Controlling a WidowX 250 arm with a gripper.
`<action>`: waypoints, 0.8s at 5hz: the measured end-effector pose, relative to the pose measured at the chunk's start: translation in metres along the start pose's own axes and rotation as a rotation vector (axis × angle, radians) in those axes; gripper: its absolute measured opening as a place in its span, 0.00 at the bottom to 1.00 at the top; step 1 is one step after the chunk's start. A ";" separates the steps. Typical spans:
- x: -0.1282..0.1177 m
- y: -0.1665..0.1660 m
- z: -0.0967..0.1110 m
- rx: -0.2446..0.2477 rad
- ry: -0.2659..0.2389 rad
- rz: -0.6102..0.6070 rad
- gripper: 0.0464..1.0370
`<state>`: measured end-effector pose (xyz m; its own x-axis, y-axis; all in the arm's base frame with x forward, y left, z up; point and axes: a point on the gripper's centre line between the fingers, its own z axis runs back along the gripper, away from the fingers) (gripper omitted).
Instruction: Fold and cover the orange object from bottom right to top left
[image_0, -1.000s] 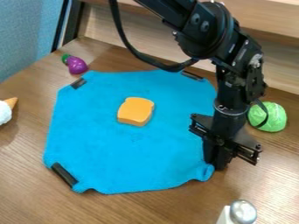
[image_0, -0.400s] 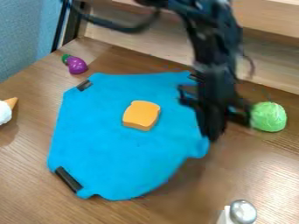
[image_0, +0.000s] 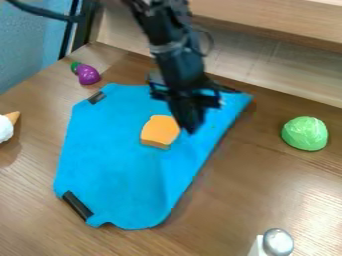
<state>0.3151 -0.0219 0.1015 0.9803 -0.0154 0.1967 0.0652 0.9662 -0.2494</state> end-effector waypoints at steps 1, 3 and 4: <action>-0.007 0.031 0.009 0.017 0.020 0.053 0.01; 0.000 0.089 0.018 0.034 0.070 0.080 0.01; 0.003 0.115 0.020 0.052 0.085 0.073 0.01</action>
<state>0.3223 0.0943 0.0926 0.9945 0.0358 0.0985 -0.0144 0.9776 -0.2100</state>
